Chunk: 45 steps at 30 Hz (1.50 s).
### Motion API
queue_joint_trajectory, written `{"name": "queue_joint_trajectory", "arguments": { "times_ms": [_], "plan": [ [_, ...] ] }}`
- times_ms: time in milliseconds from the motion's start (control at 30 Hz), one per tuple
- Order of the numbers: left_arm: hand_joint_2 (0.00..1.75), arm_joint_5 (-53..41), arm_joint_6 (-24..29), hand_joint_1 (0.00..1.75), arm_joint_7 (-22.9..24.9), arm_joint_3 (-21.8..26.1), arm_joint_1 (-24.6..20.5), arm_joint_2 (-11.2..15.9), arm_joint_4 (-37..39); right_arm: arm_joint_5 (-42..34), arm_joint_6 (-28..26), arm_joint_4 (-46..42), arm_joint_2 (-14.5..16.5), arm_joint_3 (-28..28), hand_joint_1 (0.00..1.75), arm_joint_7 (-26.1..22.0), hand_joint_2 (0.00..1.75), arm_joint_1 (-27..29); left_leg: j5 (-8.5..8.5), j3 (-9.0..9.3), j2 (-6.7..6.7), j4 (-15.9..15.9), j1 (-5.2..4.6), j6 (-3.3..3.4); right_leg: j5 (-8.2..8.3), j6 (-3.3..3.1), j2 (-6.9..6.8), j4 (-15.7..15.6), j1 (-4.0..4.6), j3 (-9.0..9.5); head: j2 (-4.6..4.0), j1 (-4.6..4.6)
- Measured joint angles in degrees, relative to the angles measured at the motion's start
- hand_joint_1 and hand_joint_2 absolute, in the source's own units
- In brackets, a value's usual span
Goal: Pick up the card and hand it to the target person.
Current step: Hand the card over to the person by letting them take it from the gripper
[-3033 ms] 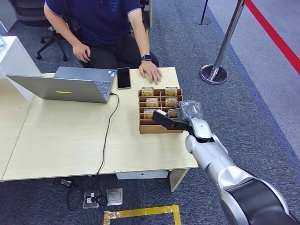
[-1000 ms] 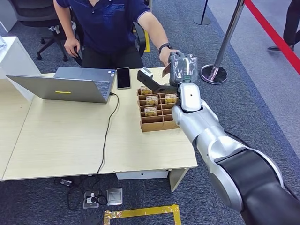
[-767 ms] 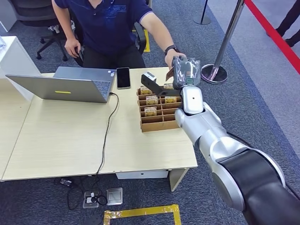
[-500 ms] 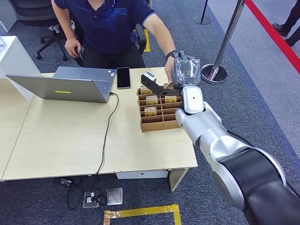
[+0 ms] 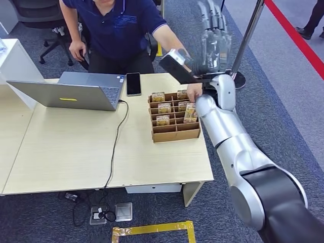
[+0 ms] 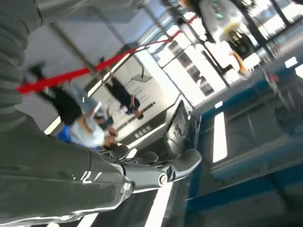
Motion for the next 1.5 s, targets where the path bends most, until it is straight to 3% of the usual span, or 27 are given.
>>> {"name": "queue_joint_trajectory", "arguments": {
  "times_ms": [167, 267, 367, 533, 667, 800, 1000, 1167, 1300, 1400, 1500],
  "plan": [
    [0.0, 1.2, 0.3, 0.0, -2.1, 1.0, 1.5, 0.4, 0.0, -30.8, 6.2, -24.0, -6.1, -1.2, 0.0, -8.7, 1.75, 14.0, -0.05, -0.08, -0.13, 0.0, -0.02, 0.05, -0.01, 0.02, -0.09, -0.1, -0.02, 0.03, 0.0, 0.26],
    [0.0, 1.4, 0.3, 0.0, -2.8, 1.4, 2.1, 0.7, 0.0, -43.9, 11.4, -36.1, -9.8, -3.5, 0.0, -12.0, 1.75, 22.1, -0.1, -0.08, -0.11, 0.1, -0.02, 0.09, -0.01, 0.03, -0.08, -0.2, -0.02, 0.01, 0.0, 0.28],
    [0.0, 1.7, 0.4, 0.0, -3.7, 1.8, 2.4, 1.0, 0.0, -56.4, 20.3, -46.2, -12.6, -7.6, 0.0, -15.4, 1.75, 30.5, -0.12, -0.09, -0.15, 0.0, -0.01, 0.08, -0.02, 0.04, -0.11, -0.2, -0.01, 0.0, 0.0, 0.22],
    [0.0, 2.5, 0.5, 0.0, -4.5, 2.5, 2.7, 1.3, 0.0, -70.9, 38.3, -55.0, -15.0, -17.7, 0.0, -17.7, 1.75, 42.2, -0.12, -0.14, -0.12, 0.0, -0.01, 0.08, -0.04, 0.05, -0.1, -0.2, -0.01, -0.01, 0.0, 0.13],
    [0.0, 2.8, 0.9, 0.0, -4.5, 2.9, 2.7, 1.5, 0.0, -76.0, 50.8, -55.7, -16.2, -24.4, 0.0, -16.3, 1.75, 48.8, -0.12, -0.08, -0.12, 0.0, -0.01, 0.08, -0.04, 0.06, -0.1, -0.2, -0.01, 0.05, 0.0, 0.13],
    [0.0, 2.9, 1.3, 0.0, -4.6, 3.3, 3.1, 1.7, 0.0, -75.2, 61.1, -50.9, -16.8, -29.3, 0.0, -15.7, 0.0, 54.4, -0.13, -0.08, -0.11, 0.0, -0.01, 0.08, -0.05, 0.06, -0.09, -0.2, -0.01, 0.07, 0.0, 0.13],
    [0.0, 2.9, 1.4, 0.0, -4.7, 3.5, 3.4, 1.7, 0.0, -62.2, 64.5, -31.5, -16.9, -36.5, 0.0, -16.0, 0.0, 56.2, -0.13, -0.05, -0.09, 0.0, -0.01, 0.09, -0.05, 0.07, -0.09, -0.2, -0.01, 0.11, 0.0, 0.18],
    [0.0, 3.0, 1.0, 0.0, -4.9, 3.8, 3.6, 1.7, 0.0, -51.7, 63.6, -6.9, -18.9, -39.9, 0.0, -17.2, 0.0, 53.7, -0.13, -0.02, -0.1, 0.0, -0.01, 0.09, -0.05, 0.07, -0.09, -0.2, -0.01, 0.13, 0.0, 0.15],
    [1.75, 2.9, 0.6, 0.0, -4.8, 3.8, 3.6, 1.8, 0.0, -49.1, 60.4, 8.7, -20.2, -41.4, 0.0, -12.1, 0.0, 52.2, -0.13, -0.01, -0.07, 0.0, -0.01, 0.09, -0.05, 0.07, -0.07, -0.2, -0.01, 0.11, 0.0, 0.13],
    [1.75, 2.7, 0.2, 0.0, -4.8, 3.8, 3.6, 1.8, 0.0, -48.8, 58.7, 16.6, -20.4, -42.2, 0.0, -4.5, 0.0, 51.9, -0.13, 0.0, -0.05, -0.1, -0.01, 0.09, -0.06, 0.06, -0.05, -0.2, -0.01, 0.1, 0.0, 0.13],
    [1.75, 2.4, -0.9, 0.0, -4.8, 3.8, 3.5, 1.9, 0.0, -48.1, 56.9, 21.9, -19.9, -42.7, 0.0, 0.8, 1.31, 52.0, -0.13, 0.0, -0.04, -0.1, -0.01, 0.08, -0.06, 0.06, -0.05, -0.2, -0.01, 0.1, 0.0, 0.08]
  ]
}}
